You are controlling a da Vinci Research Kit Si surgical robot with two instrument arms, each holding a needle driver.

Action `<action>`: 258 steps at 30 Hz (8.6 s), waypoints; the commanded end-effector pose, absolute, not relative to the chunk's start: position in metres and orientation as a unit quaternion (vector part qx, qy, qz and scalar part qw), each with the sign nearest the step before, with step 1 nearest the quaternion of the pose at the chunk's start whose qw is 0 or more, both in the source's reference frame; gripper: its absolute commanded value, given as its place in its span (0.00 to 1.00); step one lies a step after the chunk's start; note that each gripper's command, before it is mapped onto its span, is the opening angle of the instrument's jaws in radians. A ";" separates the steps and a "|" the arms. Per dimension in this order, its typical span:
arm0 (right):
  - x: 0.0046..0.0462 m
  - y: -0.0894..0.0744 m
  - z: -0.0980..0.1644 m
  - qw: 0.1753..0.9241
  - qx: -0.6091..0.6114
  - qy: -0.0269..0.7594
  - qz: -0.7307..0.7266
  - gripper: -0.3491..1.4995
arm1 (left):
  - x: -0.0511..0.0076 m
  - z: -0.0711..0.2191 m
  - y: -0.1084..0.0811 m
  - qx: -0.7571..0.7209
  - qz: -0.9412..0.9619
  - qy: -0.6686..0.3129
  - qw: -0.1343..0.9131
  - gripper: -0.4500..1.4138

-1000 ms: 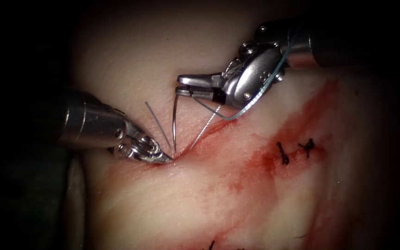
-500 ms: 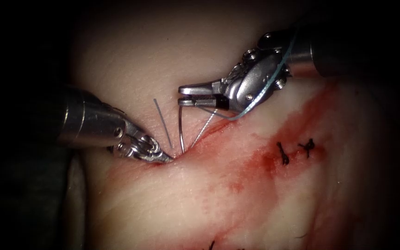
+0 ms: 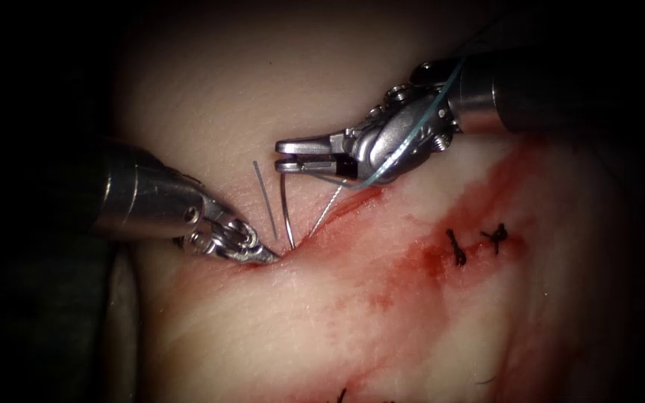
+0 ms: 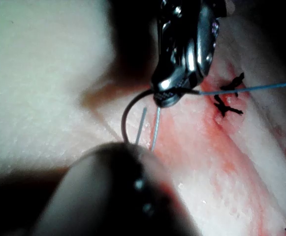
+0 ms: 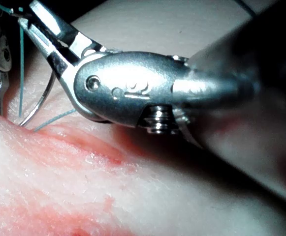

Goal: Wound Closure

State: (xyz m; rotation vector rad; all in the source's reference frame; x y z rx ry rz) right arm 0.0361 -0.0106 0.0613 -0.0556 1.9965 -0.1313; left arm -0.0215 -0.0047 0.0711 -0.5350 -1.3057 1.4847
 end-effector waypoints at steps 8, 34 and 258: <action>0.0371 -0.011 0.061 0.554 0.003 0.832 -0.028 0.00 | -0.0220 0.072 -0.005 -0.222 0.618 -0.545 0.522 0.00; 0.0368 -0.010 0.060 0.555 -0.022 0.831 0.026 0.00 | -0.0223 0.072 -0.005 -0.224 0.619 -0.543 0.521 0.00; 0.0338 -0.016 0.063 0.581 0.237 0.644 0.437 0.00 | -0.0199 0.061 -0.002 -0.444 0.809 -0.361 0.138 0.42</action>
